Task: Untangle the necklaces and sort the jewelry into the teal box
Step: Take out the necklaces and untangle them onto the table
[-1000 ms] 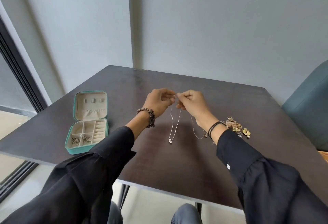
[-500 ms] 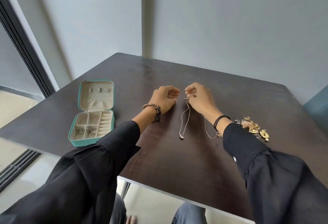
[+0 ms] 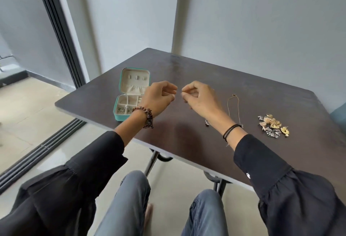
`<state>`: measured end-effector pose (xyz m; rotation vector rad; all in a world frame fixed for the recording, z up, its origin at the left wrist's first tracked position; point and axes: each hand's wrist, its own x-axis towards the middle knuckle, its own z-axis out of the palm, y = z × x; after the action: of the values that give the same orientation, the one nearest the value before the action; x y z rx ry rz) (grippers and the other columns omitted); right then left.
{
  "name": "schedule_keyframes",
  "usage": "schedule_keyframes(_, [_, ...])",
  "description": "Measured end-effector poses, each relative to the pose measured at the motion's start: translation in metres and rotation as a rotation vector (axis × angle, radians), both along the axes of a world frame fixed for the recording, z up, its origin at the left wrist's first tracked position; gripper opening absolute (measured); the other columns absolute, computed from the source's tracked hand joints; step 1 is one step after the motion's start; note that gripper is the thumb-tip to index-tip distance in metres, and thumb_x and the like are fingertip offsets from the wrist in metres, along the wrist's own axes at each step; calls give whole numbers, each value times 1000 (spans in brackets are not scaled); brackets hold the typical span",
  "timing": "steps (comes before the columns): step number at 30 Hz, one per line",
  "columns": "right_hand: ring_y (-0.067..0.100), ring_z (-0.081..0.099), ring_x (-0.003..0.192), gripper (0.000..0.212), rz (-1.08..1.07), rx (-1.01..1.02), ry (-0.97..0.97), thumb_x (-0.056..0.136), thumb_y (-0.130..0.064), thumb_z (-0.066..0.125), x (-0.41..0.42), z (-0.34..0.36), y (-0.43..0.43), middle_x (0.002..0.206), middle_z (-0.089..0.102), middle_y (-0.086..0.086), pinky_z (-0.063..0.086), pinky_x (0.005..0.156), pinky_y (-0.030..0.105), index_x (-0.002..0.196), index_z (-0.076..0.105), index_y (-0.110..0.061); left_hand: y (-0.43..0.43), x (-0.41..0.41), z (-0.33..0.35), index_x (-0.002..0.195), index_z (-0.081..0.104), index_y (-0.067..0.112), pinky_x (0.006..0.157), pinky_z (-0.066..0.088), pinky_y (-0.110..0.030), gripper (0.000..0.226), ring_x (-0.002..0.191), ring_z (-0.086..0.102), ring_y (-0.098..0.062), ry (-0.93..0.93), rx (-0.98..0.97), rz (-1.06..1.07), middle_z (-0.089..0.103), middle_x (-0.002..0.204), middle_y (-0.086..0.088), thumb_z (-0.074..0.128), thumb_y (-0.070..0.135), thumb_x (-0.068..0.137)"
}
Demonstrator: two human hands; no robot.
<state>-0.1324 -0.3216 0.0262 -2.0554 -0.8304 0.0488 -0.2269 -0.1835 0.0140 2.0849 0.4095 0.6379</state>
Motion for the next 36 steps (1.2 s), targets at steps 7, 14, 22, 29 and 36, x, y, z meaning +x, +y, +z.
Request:
schedule_keyframes(7, [10,68,73,5,131,-5,-60,90,-17,72,-55,-3,33,80,70,-8,58,76,26,95,74,-15,24,-71,-7,101,74,21,66,41,2,19,86,66,0,12,78,129,71,95,11,67,10,88])
schedule_keyframes(14, [9,66,79,7,223,-120,-118,91,-19,71,-86,-18,65,91,73,-5,52,76,19,97,72,-16,56,-103,-28,95,75,19,80,43,-25,20,94,60,-21,55,210,398,64,105,-2,69,6,82])
schedule_keyframes(22, [17,65,89,12,212,-231,-208,91,-20,65,-95,-23,85,94,73,-1,56,84,35,97,74,-16,72,-112,-44,109,71,15,78,42,-21,20,83,58,-10,28,36,420,68,108,2,65,16,90])
schedule_keyframes(29, [25,66,104,17,151,-368,-187,87,-22,65,-109,-10,104,103,73,-4,54,85,38,98,77,-26,77,-106,-48,104,71,18,76,50,-22,18,85,63,-14,-13,-32,422,69,105,1,69,15,86])
schedule_keyframes(36, [31,66,106,23,101,-443,-205,81,-14,67,-108,-2,117,111,72,0,50,82,35,93,79,-29,78,-106,-48,103,72,16,77,54,-24,18,86,66,-17,-19,-49,416,70,104,1,69,14,85])
